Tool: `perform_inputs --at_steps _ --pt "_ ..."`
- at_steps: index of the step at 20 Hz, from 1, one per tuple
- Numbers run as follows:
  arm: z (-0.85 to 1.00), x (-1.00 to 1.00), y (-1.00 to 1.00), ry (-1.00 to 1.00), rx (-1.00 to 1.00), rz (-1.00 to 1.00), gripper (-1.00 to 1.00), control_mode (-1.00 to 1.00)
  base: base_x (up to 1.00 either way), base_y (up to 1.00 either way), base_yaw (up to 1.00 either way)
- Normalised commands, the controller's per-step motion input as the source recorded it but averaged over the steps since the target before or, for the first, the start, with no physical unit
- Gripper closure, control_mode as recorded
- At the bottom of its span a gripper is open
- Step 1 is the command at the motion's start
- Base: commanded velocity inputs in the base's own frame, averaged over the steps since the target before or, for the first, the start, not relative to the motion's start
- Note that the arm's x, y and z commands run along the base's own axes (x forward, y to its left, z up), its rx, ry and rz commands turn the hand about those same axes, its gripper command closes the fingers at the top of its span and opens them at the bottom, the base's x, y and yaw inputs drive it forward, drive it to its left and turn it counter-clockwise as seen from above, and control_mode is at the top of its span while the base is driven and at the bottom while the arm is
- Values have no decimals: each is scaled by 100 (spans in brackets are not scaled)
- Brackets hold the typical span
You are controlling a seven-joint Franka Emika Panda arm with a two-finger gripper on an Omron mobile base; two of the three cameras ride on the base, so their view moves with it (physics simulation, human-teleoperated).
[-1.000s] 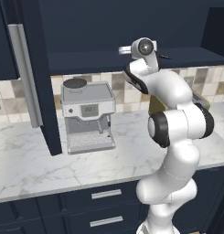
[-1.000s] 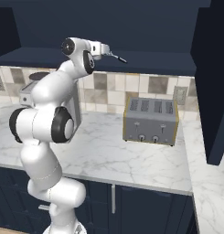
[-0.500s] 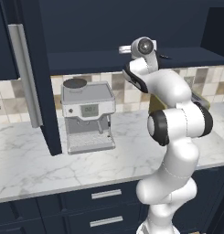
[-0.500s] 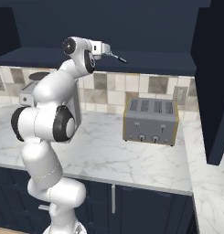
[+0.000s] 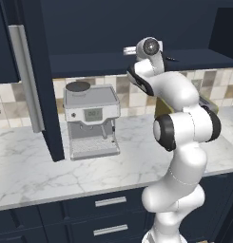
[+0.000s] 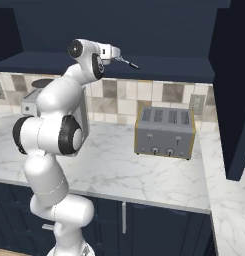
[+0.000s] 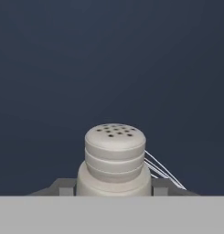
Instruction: The dining table condiment station is running low on shaker. Refill the condiment station by opening the cabinet and taking the shaker from the cabinet and placing it on the dining table.
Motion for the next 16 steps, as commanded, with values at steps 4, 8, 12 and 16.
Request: perform_inputs --at_steps 4,8,12,16 --pt "0 -13 0 0 7 0 100 -100 0 0 0" --pt "3 -60 14 0 8 0 100 -100 0 0 0" --pt "13 -93 34 -1 7 0 100 -100 0 0 0" --pt "31 -100 15 -7 9 0 100 -100 0 0 0"
